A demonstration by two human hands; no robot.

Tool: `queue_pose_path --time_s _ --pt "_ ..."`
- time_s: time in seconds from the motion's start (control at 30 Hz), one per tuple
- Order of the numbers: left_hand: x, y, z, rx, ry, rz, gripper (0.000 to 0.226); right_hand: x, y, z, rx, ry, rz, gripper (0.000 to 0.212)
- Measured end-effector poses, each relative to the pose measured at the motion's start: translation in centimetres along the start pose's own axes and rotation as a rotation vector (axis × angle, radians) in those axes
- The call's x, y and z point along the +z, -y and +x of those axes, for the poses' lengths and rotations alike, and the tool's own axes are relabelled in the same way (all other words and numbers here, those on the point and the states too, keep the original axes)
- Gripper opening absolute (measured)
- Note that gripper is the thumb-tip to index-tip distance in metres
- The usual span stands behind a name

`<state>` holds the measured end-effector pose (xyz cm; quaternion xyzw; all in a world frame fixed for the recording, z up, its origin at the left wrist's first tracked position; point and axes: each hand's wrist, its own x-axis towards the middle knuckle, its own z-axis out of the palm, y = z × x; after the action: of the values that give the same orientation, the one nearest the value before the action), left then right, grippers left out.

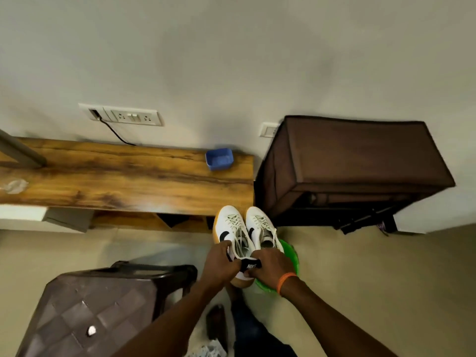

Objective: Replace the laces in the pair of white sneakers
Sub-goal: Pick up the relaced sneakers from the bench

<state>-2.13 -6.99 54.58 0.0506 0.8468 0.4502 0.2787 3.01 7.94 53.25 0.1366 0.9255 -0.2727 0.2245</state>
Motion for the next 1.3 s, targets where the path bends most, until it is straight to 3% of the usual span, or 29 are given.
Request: queue_pose_path --time_s 0.2,0.33,0.53,0.77,0.9,1.0,1.2,1.3 --pt "8.8 0.7 -3.0 0.034 0.159 0.058 0.044 1.7 -8.3 -6.1 0.121 0.002 0.013 0.028" --pt "16.4 -0.6 -3.6 0.127 0.196 0.034 0.04 2.5 -16.2 -8.1 0.173 -0.05 0.016 0.025" --pt "30.1 1.7 -0.5 0.172 0.042 -0.073 0.046 4.4 -28.4 -6.2 0.11 -0.173 -0.129 0.027" --pt "43.6 6.1 9.6 0.244 -0.219 -0.197 0.058 6.8 -40.5 3.4 0.059 -0.419 -0.303 0.022" --pt "46.4 6.5 14.6 0.292 -0.419 -0.178 0.049 6.7 -42.5 8.5 0.036 -0.498 -0.298 0.021" --pt "47.8 7.2 18.2 0.195 -0.516 -0.229 0.032 6.0 -42.6 11.8 0.008 -0.511 -0.246 0.02" --pt "46.9 6.9 24.2 0.219 -0.505 -0.185 0.034 3.5 -41.4 18.8 -0.008 -0.507 -0.233 0.024" --pt "46.2 6.4 25.9 0.25 -0.392 -0.145 0.046 3.0 -41.2 22.1 -0.016 -0.532 -0.225 0.021"
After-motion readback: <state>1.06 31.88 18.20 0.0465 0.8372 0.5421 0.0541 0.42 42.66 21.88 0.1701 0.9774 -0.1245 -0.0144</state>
